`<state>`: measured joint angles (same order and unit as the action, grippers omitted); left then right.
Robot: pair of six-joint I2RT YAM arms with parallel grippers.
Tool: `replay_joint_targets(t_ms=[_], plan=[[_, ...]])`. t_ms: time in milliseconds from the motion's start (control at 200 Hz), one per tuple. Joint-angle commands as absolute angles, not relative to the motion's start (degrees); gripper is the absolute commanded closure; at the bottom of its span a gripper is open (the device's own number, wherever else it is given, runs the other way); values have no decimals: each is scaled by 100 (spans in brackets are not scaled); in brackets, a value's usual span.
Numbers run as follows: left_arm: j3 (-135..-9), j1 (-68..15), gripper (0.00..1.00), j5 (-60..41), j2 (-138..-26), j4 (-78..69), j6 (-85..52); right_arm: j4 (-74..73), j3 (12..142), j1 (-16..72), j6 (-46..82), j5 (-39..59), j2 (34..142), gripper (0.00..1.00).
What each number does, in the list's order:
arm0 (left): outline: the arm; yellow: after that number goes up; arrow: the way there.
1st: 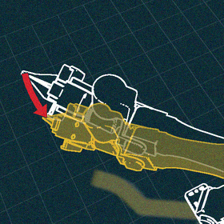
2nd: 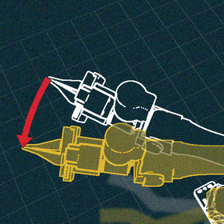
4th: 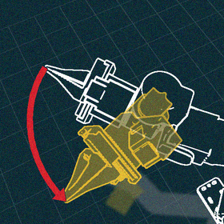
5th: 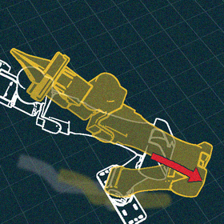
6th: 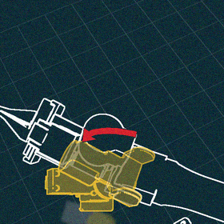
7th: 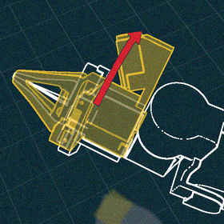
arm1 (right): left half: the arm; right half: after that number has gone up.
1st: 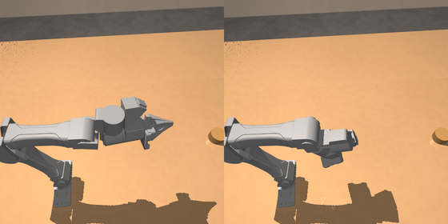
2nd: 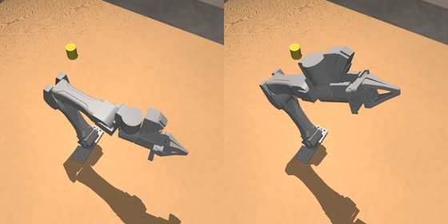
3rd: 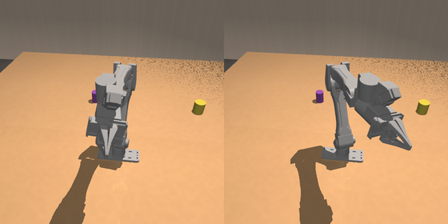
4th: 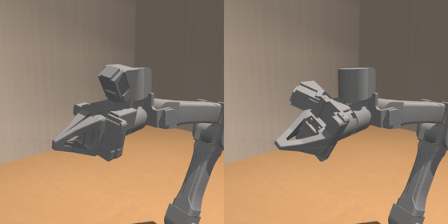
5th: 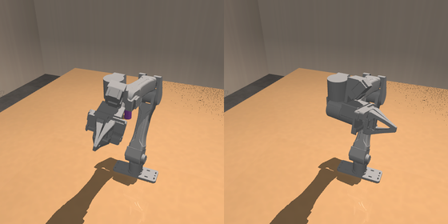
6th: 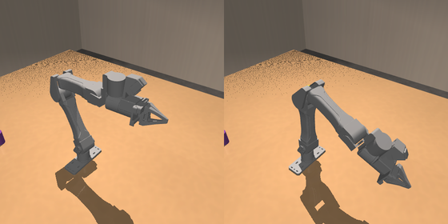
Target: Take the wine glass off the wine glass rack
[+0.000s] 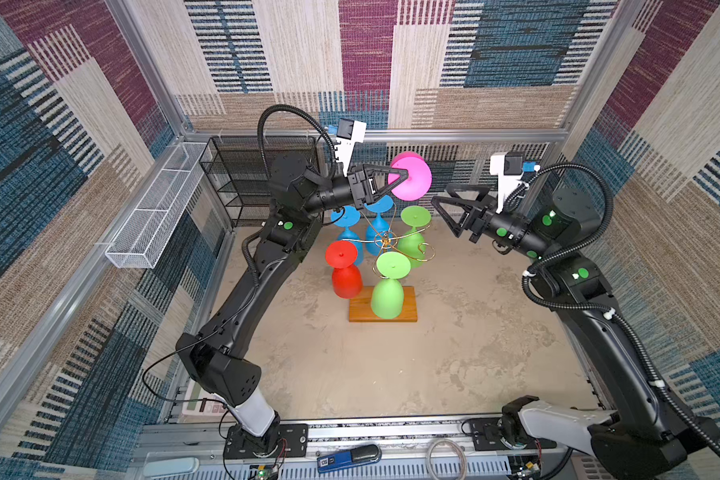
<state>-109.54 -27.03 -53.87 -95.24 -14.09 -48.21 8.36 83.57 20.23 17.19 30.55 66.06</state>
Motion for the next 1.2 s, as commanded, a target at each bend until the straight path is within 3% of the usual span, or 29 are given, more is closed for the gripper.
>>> replay_joint_targets(t_ms=[0, 30, 235, 491, 1197], plan=[[-10874, -2642, 100, -5101, -9479, -1825, -5277, 163, 7808, 2025, 1012, 2277, 6301, 6], [-10865, -2616, 100, -5096, -9490, -1948, -5448, -14, 7638, 2022, 906, 2259, 6254, 0], [-11061, -2557, 100, -5346, -9753, -2731, -6662, -1192, 6856, 2225, -147, 1821, 6178, 1], [-11128, -2551, 100, -5300, -9672, -2350, -6706, -2354, 6505, 2663, -1379, 1360, 6413, 1], [-10697, -2558, 100, -5383, -9492, -3232, -7722, -2688, 7750, 2778, -1900, 1687, 8100, 1]])
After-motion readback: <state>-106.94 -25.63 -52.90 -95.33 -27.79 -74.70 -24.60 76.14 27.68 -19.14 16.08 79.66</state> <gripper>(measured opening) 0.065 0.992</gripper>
